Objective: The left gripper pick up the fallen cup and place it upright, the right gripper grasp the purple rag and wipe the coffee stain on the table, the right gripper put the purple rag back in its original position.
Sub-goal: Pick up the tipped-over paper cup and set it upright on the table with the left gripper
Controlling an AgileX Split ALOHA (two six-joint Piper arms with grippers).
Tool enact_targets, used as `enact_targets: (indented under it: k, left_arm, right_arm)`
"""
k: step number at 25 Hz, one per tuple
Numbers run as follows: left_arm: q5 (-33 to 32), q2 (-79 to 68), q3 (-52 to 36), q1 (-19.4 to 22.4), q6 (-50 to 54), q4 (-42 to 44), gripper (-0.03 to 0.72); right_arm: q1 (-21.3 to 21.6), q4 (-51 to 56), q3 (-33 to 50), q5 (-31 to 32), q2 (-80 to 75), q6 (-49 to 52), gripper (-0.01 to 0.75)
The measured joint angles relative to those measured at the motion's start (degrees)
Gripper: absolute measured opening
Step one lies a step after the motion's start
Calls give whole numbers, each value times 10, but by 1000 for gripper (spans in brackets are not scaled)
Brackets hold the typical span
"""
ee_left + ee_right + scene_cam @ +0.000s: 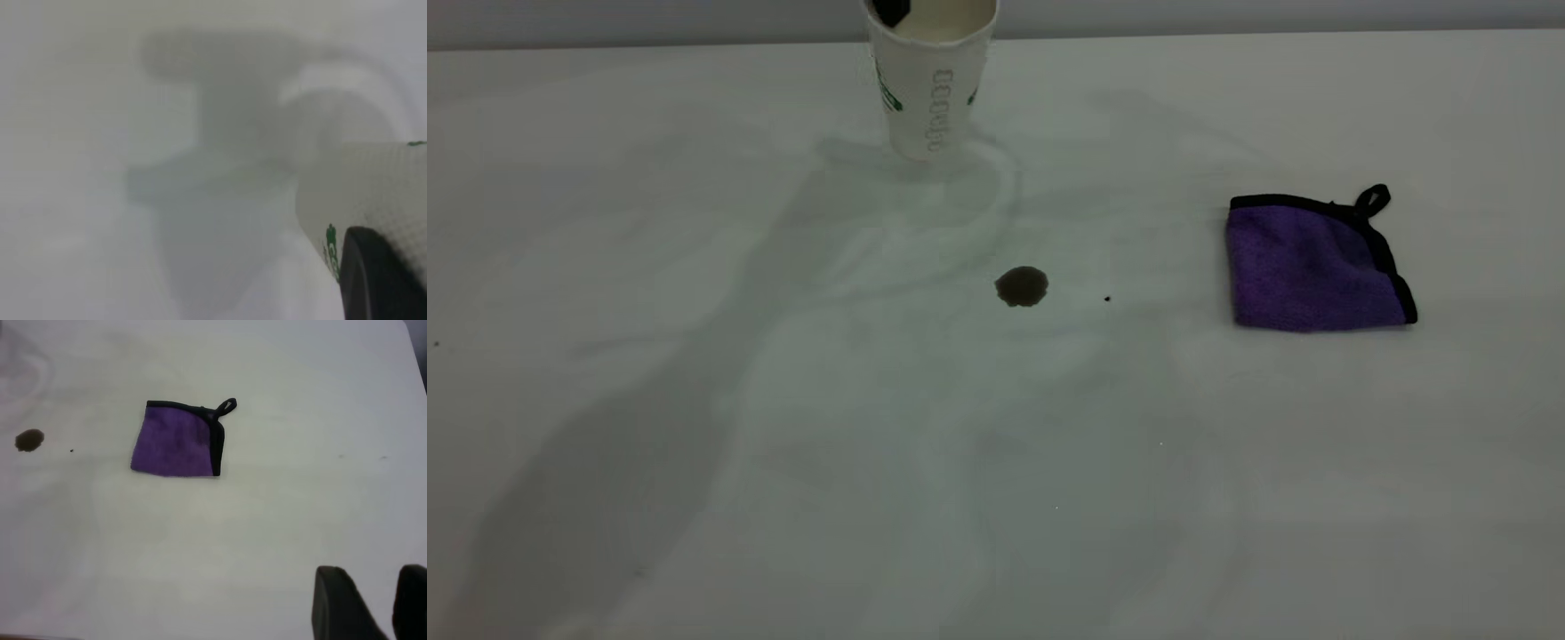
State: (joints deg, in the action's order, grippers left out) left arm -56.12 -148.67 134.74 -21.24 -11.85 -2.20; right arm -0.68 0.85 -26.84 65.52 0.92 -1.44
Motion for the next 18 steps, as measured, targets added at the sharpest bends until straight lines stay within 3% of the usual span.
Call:
enact_targets:
  k: [8, 12, 15, 18]
  left_arm:
    - [40, -52, 0, 32, -50, -104, 26]
    - [55, -57, 0, 33, -63, -114, 92]
    - [64, -57, 0, 33, -66, -116, 240]
    - [64, -57, 0, 33, -68, -116, 483]
  right_arm:
    - [0, 0, 0, 0, 0, 0, 238]
    - [0, 0, 0, 0, 0, 0, 238]
    - [0, 0, 0, 0, 0, 0, 238]
    - [0, 0, 0, 0, 0, 0, 238]
